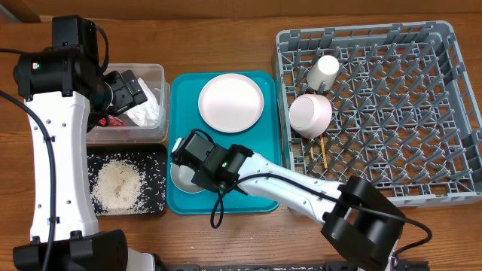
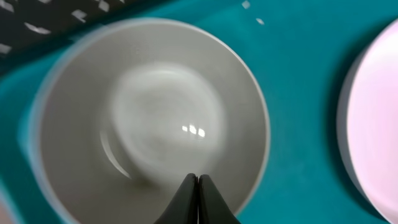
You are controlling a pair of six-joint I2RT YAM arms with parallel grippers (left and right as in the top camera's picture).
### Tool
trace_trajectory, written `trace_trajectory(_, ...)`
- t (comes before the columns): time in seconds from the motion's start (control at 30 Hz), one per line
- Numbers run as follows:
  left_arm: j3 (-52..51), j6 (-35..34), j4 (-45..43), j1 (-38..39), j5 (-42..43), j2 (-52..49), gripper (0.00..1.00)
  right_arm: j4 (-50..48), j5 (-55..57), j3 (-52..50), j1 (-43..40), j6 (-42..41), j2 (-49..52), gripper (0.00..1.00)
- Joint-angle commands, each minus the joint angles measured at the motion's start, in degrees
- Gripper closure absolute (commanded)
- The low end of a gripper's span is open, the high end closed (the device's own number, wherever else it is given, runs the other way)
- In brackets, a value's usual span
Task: Sort waste into correct bins and load items into the dishwasher
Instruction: 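Reach the right gripper over the white bowl on the teal tray, then lower the right gripper onto the white bowl rim and grasp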
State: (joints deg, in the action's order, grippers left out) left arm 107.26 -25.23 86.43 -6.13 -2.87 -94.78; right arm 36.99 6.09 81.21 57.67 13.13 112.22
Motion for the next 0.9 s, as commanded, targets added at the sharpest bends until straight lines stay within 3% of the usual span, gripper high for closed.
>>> trace_trajectory(0.0, 0.1, 0.8, 0.1, 0.0, -0.5, -0.2, 0.00, 0.6, 3.3, -0.2, -1.6, 0.8, 1.4, 0.96)
trace_trajectory(0.47, 0.1, 0.8, 0.1, 0.0, -0.5, -0.2, 0.00, 8.6, 13.4, 0.0, -11.0, -4.3, 1.1, 0.95)
trace_trajectory(0.6, 0.1, 0.8, 0.1, 0.1, -0.5, -0.2, 0.00, 10.4, 10.9, 2.0, -12.0, -6.8, 0.3, 0.94)
trace_trajectory(0.67, 0.1, 0.8, 0.1, 0.2, -0.5, -0.2, 0.00, 11.9, 9.1, 3.4, -12.0, -6.7, -0.2, 0.87)
trace_trajectory(0.87, 0.1, 0.8, 0.1, 0.2, -0.5, -0.2, 0.00, 19.0, 0.3, 8.5, -10.4, -6.7, -2.4, 0.86)
